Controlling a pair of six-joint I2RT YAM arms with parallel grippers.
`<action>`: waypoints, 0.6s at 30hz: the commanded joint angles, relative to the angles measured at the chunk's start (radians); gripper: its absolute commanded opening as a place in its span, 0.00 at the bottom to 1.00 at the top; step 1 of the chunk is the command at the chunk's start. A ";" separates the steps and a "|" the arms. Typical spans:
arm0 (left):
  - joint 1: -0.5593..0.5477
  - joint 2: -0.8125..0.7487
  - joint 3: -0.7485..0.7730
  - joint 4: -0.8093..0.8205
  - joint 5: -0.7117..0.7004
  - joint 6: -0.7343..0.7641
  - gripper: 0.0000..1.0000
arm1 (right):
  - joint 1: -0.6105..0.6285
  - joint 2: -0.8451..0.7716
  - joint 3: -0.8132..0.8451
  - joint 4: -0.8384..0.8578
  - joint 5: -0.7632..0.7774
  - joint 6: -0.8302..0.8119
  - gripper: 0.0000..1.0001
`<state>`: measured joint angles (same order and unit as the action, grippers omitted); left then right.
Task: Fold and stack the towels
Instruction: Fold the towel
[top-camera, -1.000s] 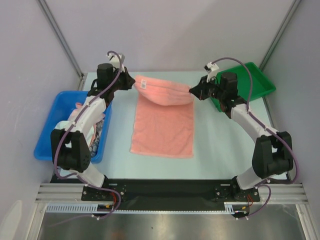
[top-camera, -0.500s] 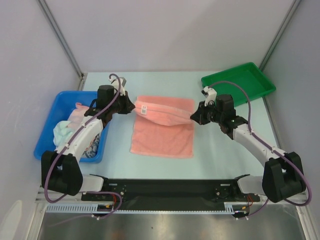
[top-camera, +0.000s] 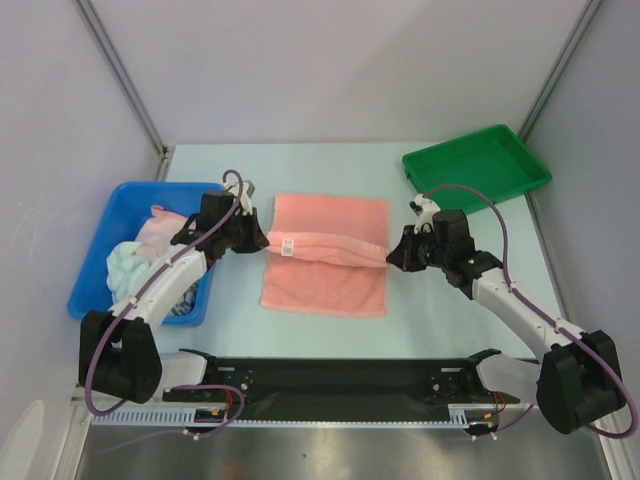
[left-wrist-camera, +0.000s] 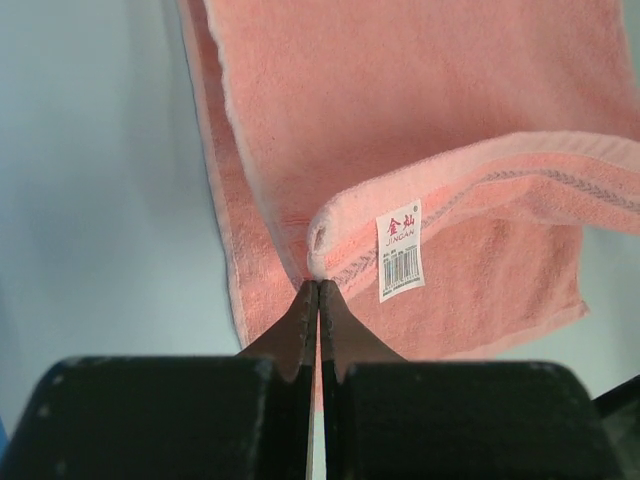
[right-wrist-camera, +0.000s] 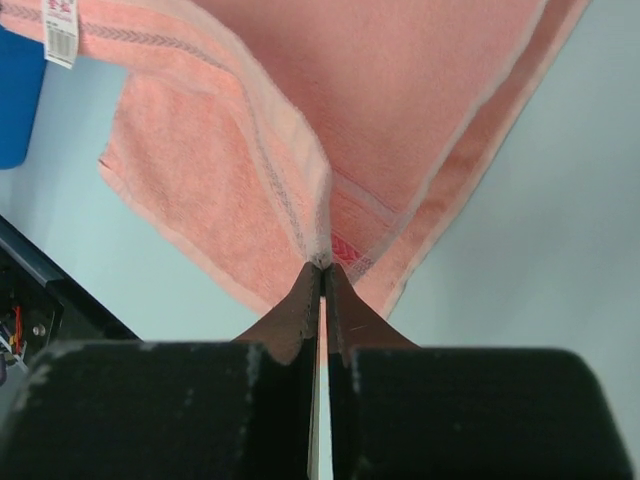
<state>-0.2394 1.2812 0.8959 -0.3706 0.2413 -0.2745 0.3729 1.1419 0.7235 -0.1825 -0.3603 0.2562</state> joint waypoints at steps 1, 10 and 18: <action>-0.014 -0.028 -0.026 -0.036 0.000 -0.040 0.00 | 0.015 0.004 -0.010 -0.067 0.050 0.067 0.00; -0.057 -0.066 -0.026 -0.226 -0.152 -0.069 0.35 | 0.017 -0.010 -0.006 -0.274 0.055 0.110 0.23; -0.153 -0.069 0.049 -0.271 -0.303 -0.106 0.53 | 0.017 -0.021 -0.006 -0.235 0.147 0.212 0.35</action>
<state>-0.3866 1.2095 0.8963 -0.6445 -0.0223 -0.3450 0.3851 1.1248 0.7139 -0.4488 -0.2836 0.4068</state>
